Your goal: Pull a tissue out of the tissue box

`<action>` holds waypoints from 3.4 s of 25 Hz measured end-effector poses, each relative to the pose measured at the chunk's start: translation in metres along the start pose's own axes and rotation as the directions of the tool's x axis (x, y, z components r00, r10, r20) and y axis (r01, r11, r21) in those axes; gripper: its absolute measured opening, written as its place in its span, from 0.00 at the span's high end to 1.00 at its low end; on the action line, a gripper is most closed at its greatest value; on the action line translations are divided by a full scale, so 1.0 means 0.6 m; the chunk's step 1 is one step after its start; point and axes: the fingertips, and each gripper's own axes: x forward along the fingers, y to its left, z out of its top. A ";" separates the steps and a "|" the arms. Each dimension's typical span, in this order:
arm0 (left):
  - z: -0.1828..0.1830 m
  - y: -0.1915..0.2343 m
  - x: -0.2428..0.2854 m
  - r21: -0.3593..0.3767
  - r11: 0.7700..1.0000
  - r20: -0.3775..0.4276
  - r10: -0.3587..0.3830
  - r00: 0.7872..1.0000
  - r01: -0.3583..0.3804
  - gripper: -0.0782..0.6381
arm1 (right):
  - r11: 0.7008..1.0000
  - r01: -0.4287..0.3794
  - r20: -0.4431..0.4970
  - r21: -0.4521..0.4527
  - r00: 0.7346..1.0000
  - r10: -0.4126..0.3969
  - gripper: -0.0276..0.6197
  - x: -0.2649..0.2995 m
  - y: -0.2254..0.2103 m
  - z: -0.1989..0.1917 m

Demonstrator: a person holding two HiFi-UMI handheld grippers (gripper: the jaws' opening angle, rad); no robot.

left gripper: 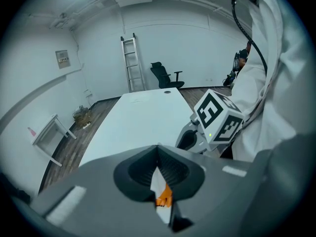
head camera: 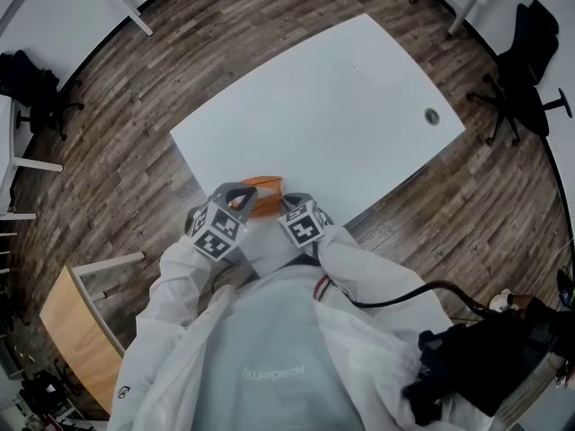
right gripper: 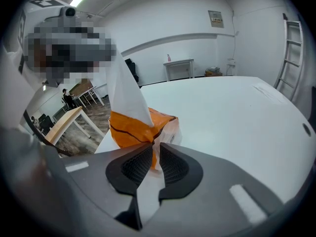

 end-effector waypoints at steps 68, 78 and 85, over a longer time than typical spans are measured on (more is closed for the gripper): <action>0.035 0.139 -0.224 -0.180 0.904 0.152 0.414 0.897 -0.387 0.89 | 0.999 -0.035 0.056 -0.035 0.998 0.037 0.83 -0.025 0.013 0.022; 0.035 0.131 -0.226 -0.215 0.883 0.155 0.453 0.878 -0.417 0.89 | 0.999 -0.051 0.127 -0.013 0.991 0.052 0.78 -0.092 0.006 0.033; 0.019 0.122 -0.236 -0.213 0.884 0.171 0.454 0.875 -0.417 0.89 | 1.000 -0.016 0.189 0.001 0.982 0.016 0.78 -0.114 0.002 0.046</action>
